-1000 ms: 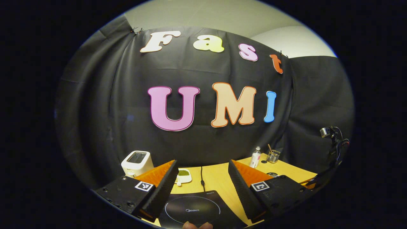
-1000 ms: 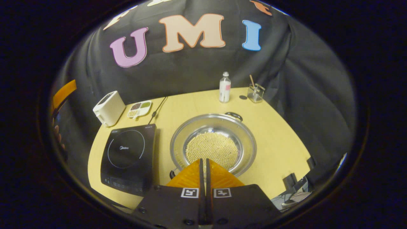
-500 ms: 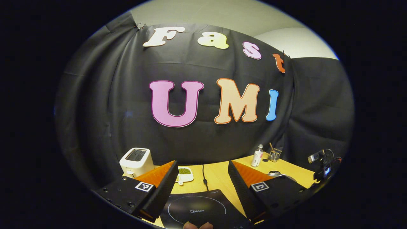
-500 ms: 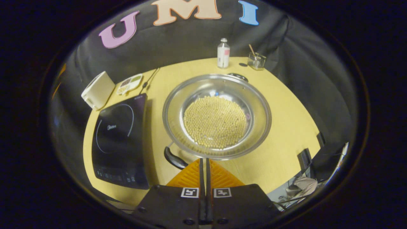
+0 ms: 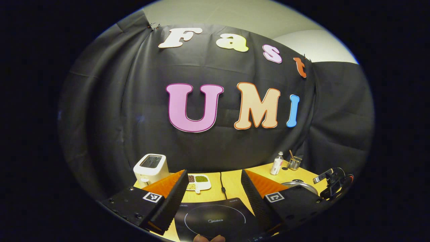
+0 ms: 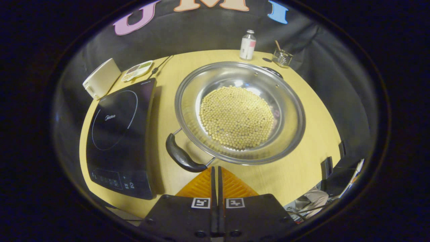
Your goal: First push the handle of the pot to place it horizontally, then grasp the pot with both hands and set it on the induction cooktop.
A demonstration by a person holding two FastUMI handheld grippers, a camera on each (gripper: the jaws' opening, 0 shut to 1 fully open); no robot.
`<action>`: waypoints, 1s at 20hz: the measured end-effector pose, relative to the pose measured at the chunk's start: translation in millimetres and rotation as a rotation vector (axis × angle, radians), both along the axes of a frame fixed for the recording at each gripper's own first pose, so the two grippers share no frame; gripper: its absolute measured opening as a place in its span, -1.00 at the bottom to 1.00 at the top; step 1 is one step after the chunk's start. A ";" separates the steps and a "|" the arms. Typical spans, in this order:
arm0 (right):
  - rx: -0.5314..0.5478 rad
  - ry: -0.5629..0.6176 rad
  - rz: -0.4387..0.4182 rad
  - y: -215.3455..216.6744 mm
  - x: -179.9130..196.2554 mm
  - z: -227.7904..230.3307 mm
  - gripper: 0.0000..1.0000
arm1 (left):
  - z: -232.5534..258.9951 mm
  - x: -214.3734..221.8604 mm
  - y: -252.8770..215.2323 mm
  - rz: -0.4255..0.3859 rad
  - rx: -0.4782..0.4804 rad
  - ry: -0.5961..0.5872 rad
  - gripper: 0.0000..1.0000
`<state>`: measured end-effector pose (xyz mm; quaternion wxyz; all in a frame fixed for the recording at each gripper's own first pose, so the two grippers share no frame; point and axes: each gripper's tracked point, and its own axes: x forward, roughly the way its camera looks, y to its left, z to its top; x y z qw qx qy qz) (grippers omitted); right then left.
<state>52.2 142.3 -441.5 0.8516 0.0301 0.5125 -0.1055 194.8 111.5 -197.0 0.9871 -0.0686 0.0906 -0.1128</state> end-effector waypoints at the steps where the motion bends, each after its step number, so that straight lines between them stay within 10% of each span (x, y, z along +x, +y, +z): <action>1: 0.004 -0.004 0.005 4.7 3.3 -0.7 -0.94 | 0.4 -1.1 2.6 0.004 0.002 0.000 0.91; 20: 0.240 -0.036 -0.056 70.2 77.9 -1.6 -0.95 | -10.1 -14.3 26.4 0.074 0.032 0.051 0.91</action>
